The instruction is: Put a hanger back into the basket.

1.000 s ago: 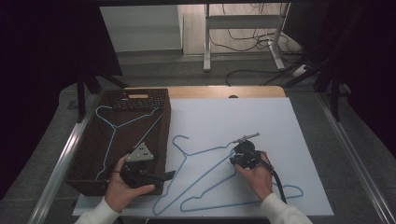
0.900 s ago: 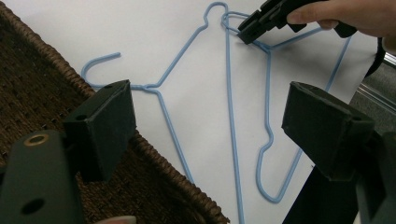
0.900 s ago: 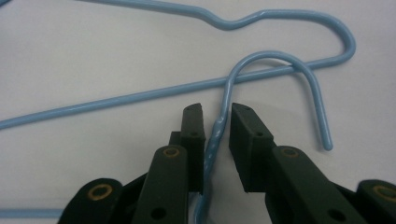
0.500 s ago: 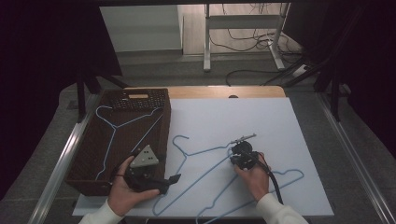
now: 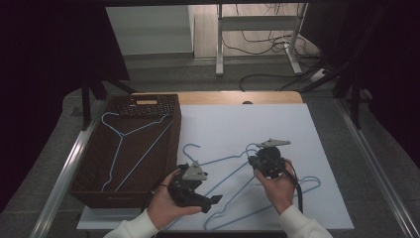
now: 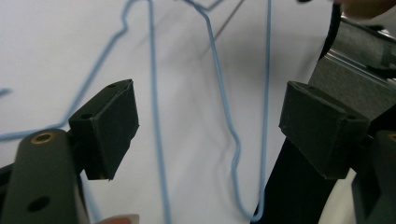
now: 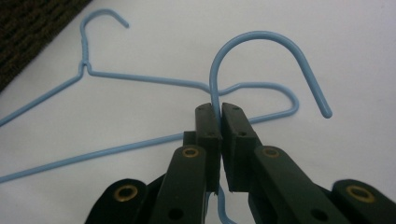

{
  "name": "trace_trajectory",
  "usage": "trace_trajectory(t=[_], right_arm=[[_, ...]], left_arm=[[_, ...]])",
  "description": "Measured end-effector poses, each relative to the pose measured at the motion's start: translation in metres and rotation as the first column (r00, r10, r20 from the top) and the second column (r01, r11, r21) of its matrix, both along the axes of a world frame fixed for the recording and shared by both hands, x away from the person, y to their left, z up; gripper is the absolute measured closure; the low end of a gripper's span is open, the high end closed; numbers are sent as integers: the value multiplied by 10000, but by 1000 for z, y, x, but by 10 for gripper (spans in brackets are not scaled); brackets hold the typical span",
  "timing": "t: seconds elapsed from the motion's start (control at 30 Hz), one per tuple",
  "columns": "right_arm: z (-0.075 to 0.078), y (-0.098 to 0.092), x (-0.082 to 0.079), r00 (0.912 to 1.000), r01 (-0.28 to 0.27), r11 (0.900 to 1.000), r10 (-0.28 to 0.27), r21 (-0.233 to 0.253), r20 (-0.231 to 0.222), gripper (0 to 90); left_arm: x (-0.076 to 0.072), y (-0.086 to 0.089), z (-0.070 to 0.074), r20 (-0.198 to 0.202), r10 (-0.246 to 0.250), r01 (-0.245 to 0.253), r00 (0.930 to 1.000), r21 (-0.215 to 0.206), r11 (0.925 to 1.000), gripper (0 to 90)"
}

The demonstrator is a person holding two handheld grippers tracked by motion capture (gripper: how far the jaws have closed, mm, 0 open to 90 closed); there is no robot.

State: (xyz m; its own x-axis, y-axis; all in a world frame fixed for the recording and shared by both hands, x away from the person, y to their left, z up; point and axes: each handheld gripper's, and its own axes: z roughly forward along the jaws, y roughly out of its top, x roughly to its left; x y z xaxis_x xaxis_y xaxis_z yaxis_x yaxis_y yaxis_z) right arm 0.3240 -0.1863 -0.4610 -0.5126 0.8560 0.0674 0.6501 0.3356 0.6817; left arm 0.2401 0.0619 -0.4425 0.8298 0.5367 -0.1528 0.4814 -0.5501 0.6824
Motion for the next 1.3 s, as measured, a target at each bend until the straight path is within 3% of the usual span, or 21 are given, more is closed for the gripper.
trace_trajectory(t=[0.17,0.27,0.37,0.47,0.5,0.67,0.7,0.8,0.93,1.0,1.1,1.3], right_arm=[[5,-4,-4,9997,-19,9998,14,208,255,864],[8,-6,-8,9993,-49,9996,39,269,384,864],[10,-7,-11,9990,-66,9994,51,345,451,864],[14,-7,-14,9983,-90,9989,64,452,583,864],[15,-7,-15,9982,-86,9987,56,502,591,864],[18,-6,-19,9973,-283,9975,238,648,689,863],[19,-7,-19,9972,-334,9968,283,721,698,861],[22,-13,-21,9962,-512,9924,429,1118,757,816],[31,-29,-29,9935,-665,9820,488,1768,1026,579],[36,-40,-36,9902,-790,9738,519,2133,1297,505],[43,-55,-48,9844,-977,9675,595,2334,1653,402],[49,-78,-75,9703,-1382,9607,826,2409,2273,322]], left_arm=[[19,-23,-24,-1079,-200,206,9940,36,9998,234],[27,-33,-36,-1178,-221,265,9928,361,9990,259],[31,-43,-47,-1557,-308,341,9873,184,9992,315],[34,-52,-54,-1995,-736,764,9771,63,9971,391],[34,-57,-57,-2038,-703,743,9765,117,9972,422],[39,-63,-63,-2469,-628,704,9670,220,9973,810],[40,-62,-62,-2493,-622,687,9664,171,9975,861],[38,-57,-54,-2354,-565,572,9703,-37,9984,867],[36,-42,-37,-2403,-501,238,9694,-1109,9935,869],[35,-33,-27,-2283,-570,249,9719,-1411,9897,870],[30,-22,-9,-1987,-636,300,9780,-1678,9854,870],[24,13,29,-1413,-328,34,9894,-2040,9790,869]])
